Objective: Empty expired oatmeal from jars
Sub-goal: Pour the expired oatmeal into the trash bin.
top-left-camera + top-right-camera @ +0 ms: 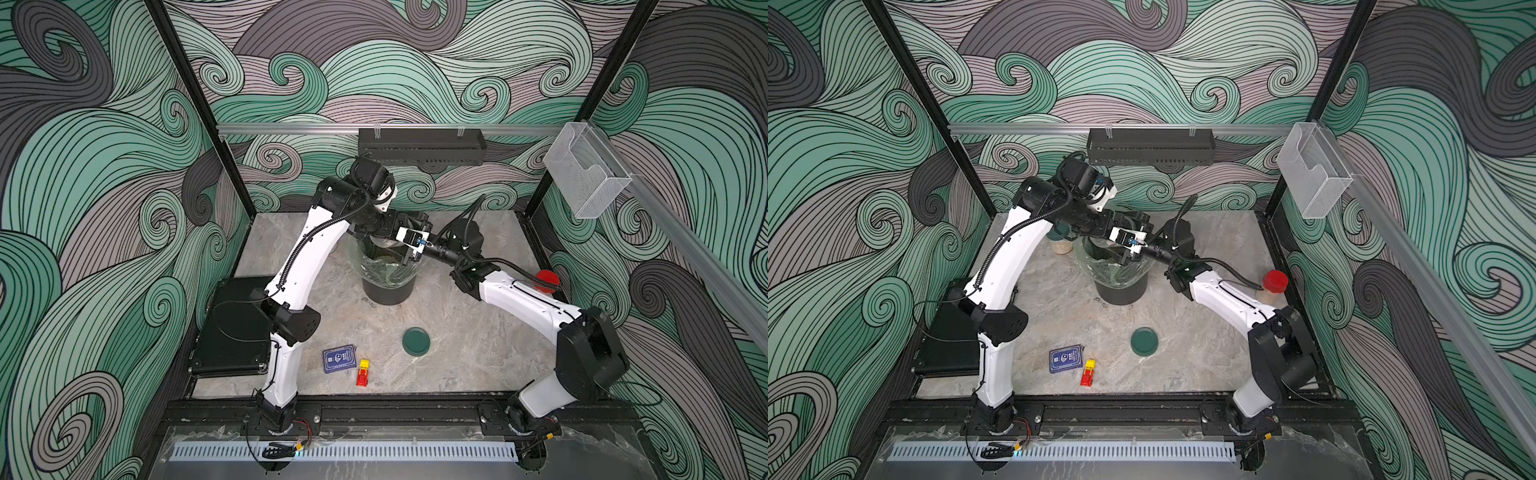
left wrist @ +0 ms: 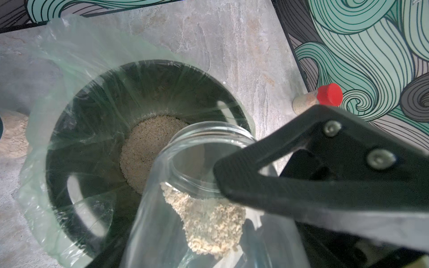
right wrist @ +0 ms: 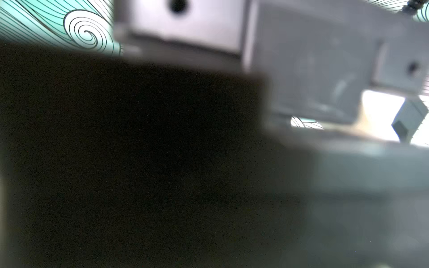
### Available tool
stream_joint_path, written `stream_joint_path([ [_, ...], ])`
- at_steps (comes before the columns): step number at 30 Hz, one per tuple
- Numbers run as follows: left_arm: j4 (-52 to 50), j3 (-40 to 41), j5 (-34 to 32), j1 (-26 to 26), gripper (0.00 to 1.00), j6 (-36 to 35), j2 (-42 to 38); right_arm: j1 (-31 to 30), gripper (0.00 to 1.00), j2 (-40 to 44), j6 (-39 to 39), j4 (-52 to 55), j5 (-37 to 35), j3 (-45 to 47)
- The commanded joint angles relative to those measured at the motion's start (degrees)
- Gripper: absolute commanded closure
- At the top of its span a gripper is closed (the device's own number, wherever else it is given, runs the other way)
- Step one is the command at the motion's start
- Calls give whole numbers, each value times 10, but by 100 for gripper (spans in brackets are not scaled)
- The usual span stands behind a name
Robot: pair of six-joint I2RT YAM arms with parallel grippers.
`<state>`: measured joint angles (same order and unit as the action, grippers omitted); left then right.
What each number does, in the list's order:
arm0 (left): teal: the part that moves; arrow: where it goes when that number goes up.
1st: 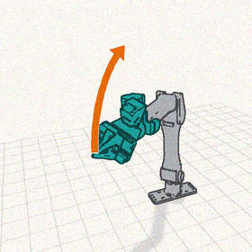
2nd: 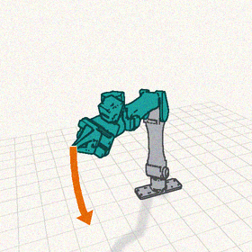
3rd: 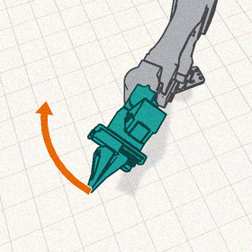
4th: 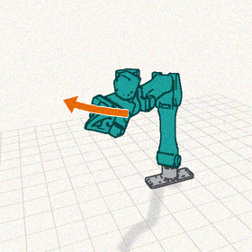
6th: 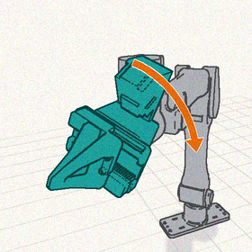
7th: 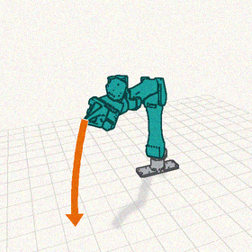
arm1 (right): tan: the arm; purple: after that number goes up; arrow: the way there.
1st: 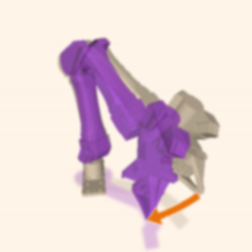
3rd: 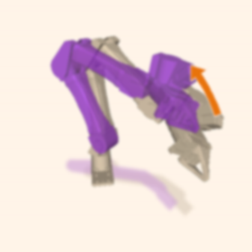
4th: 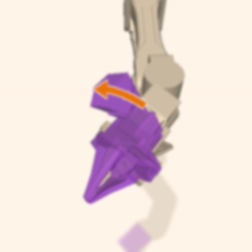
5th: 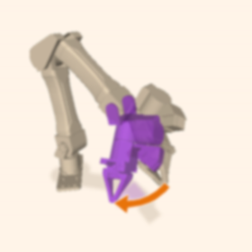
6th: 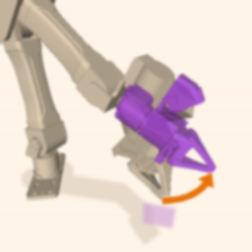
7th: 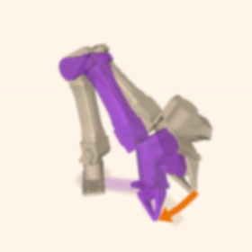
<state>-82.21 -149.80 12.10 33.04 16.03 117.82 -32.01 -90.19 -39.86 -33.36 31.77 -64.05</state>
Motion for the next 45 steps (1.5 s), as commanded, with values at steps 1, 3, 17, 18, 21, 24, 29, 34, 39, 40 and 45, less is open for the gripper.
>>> stream_joint_path([
  [1,29,-6,39,2,100,10,-39,-6,9,-12,20,-30,-16,-17],
  [3,32,-5,46,1,100,13,-43,-7,12,-14,18,-28,-17,-18],
  [17,57,1,78,-2,81,29,-62,-7,35,-17,40,-14,-21,-28],
  [18,60,4,77,-2,73,30,-65,-7,37,-18,42,-12,-21,-30],
  [21,82,25,78,-3,54,36,-79,-7,42,-20,44,-4,-19,-34],
  [24,110,52,79,-4,39,44,-94,-7,46,-22,51,-1,-17,-38],
  [29,152,92,96,-5,21,62,-116,-7,50,-28,62,6,-15,-46],
  [34,180,118,100,-10,12,76,-133,-7,53,-35,77,6,-22,-53],
  [39,220,161,101,-17,4,94,-155,-6,54,-40,90,6,-28,-55],
  [40,226,169,104,-19,2,97,-159,-6,54,-42,92,6,-27,-56],
  [45,255,201,110,-27,1,110,-177,-4,54,-46,104,5,-29,-57],
])
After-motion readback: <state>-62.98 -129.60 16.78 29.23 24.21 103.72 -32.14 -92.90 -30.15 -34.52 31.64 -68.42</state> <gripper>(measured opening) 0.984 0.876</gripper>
